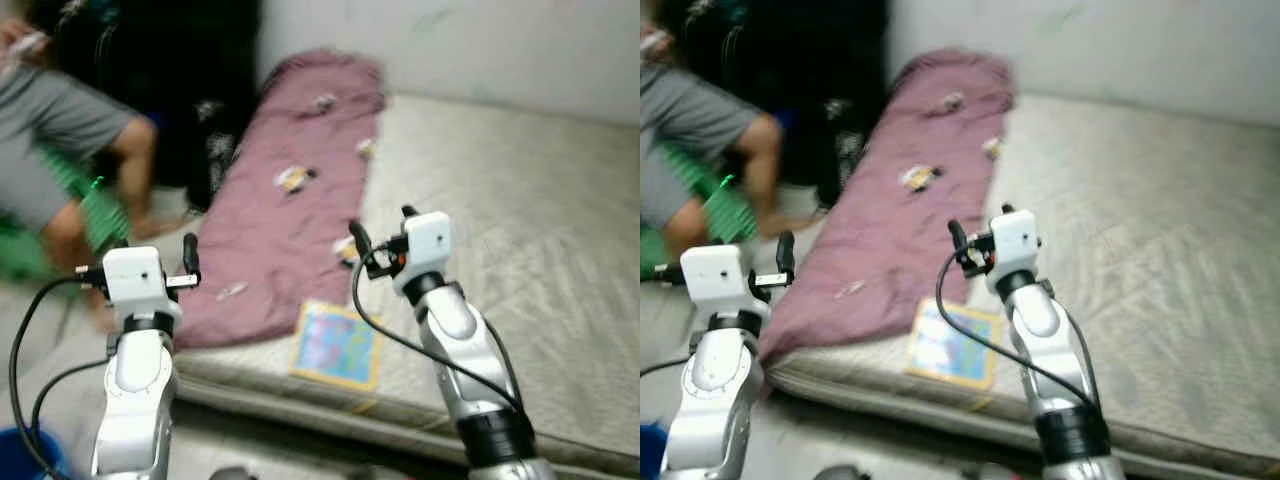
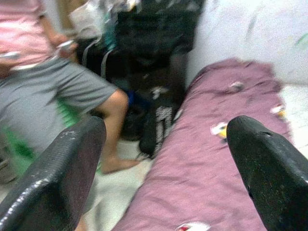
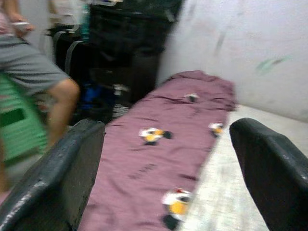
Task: Clean up the room
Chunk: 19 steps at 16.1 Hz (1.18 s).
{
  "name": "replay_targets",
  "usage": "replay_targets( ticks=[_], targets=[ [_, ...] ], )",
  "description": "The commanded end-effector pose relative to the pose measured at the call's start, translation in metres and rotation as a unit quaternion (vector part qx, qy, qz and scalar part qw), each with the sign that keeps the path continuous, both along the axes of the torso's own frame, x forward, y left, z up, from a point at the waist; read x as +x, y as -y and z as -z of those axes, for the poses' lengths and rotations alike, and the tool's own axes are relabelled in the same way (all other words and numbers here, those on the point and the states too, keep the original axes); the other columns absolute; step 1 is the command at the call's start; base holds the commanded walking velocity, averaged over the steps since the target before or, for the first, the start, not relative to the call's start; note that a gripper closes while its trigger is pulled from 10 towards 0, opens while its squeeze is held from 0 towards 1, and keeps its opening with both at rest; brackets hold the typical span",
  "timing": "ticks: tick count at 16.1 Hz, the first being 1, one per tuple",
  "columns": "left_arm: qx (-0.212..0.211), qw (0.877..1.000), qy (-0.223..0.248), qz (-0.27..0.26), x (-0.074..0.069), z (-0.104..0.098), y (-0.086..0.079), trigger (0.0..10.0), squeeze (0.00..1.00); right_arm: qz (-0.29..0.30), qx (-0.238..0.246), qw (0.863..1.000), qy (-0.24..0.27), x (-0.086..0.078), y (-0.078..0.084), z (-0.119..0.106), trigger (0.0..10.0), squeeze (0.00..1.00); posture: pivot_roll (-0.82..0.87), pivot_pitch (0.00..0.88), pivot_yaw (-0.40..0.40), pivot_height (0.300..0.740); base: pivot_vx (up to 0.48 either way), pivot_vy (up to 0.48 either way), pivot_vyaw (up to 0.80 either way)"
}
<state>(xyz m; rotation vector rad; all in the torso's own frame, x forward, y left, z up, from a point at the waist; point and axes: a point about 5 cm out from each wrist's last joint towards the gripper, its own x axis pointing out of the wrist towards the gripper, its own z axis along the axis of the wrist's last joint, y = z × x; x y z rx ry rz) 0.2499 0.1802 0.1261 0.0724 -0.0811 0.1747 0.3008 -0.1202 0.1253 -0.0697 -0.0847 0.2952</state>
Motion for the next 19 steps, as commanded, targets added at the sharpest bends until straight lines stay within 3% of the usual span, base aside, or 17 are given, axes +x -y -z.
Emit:
replay_targets(
  ticks=[1, 19],
  targets=[
    [-0.003, 1.0, -0.008, 0.007, -0.0015, 0.0037, 0.0044, 10.0, 0.0, 0.009, -0.002, 1.0, -0.001, -0.0001, 0.007, 0.0004, 10.0, 0.0, 0.0, 0.0, -0.035, 0.74, 0.0, -0.251, 0.0],
    [-0.009, 1.0, -0.004, 0.013, 0.0008, 0.0037, 0.0089, 10.0, 0.0, 0.014, 0.006, 1.0, -0.002, 0.0018, 0.0086, -0.001, 10.0, 0.0, -0.01, 0.0, -0.043, 0.74, 0.0, -0.273, -0.03]
  ],
)
